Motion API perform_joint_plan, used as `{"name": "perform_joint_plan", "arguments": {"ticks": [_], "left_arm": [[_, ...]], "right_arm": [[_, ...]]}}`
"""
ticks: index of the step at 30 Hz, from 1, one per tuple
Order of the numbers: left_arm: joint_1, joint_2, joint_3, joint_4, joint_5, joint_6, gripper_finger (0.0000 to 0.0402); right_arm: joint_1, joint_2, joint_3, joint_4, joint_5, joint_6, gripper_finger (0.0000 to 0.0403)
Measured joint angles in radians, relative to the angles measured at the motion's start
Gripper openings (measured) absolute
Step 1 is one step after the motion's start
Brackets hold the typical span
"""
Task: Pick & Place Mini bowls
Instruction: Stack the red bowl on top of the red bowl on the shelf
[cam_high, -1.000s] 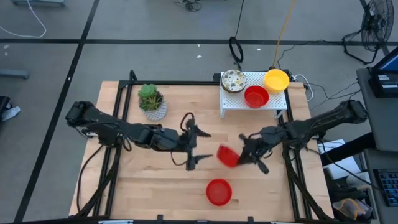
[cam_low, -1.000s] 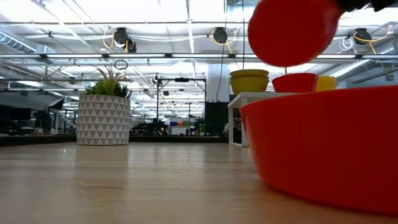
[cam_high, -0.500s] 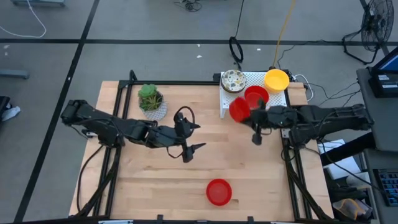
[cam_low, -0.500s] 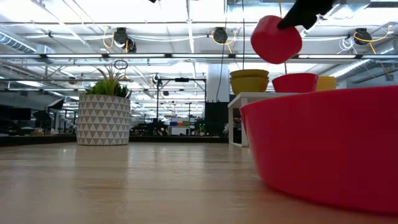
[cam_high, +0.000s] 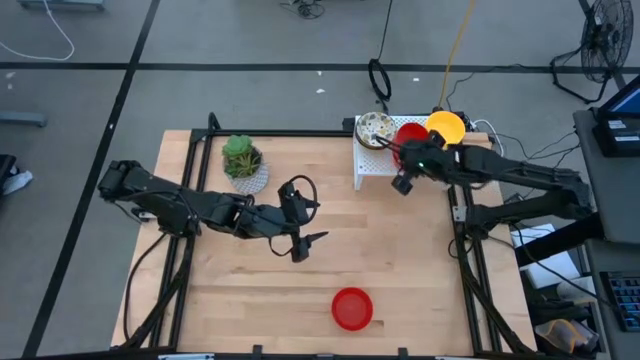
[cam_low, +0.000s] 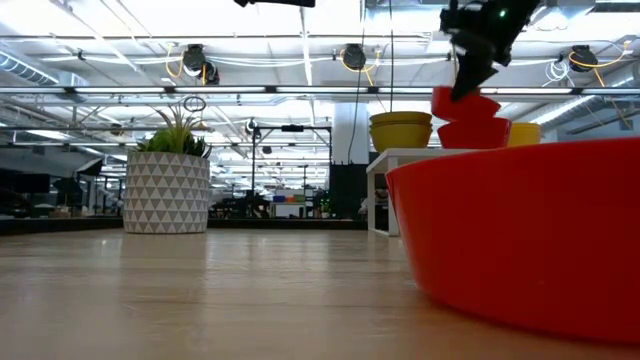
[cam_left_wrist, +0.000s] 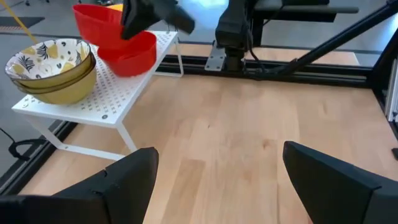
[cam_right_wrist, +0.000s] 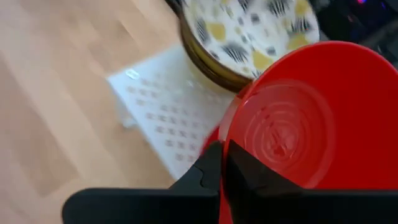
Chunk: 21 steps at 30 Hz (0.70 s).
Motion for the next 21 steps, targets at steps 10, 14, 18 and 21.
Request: {"name": "perform_joint_plan", "arguments": {"ticks": [10,14,18,21], "left_arm": [[0.006,0.0,0.0,-0.042,0.0,0.0,0.0349],[0.018,0.0,0.0,-0.042,-0.001,-0.001,0.0349],[0.029,0.0,0.0,-0.042,-0.001,-0.015,0.0349],[0.035,0.0,0.0,-0.043,-0.001,-0.024,0.0349]], "right_arm": [[-0.072,0.059,0.0,-0.063,-0.004,0.0,0.0],[-0.072,0.059,0.0,-0.064,-0.007,0.001,0.0],[-0.072,0.058,0.0,-0.103,-0.009,0.026,0.0002],[-0.071,0.058,0.0,-0.129,-0.01,0.026,0.0014]]}}
